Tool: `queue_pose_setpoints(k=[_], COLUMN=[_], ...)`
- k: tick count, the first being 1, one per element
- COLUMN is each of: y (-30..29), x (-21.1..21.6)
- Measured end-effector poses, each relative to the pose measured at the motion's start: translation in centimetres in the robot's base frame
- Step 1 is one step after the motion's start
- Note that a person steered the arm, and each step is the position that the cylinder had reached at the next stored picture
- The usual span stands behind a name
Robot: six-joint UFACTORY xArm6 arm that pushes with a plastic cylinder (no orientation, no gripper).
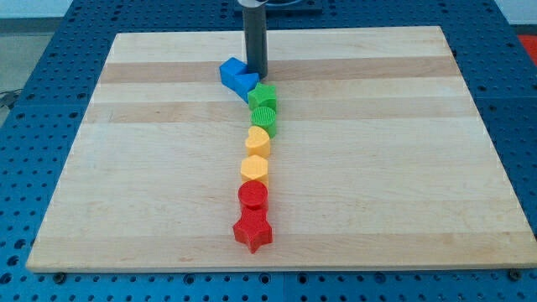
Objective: Separate the blue triangle and blue cube
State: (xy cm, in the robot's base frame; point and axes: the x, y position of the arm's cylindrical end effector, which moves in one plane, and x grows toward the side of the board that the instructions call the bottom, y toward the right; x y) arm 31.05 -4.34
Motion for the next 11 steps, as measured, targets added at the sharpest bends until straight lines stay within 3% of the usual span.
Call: queue_pose_setpoints(k=[4,6,9,10,11], y=[-6.4,-3.9,-9.0,-7.9,-7.8], x=[8.4,10.6,10.6,4.4,4.0])
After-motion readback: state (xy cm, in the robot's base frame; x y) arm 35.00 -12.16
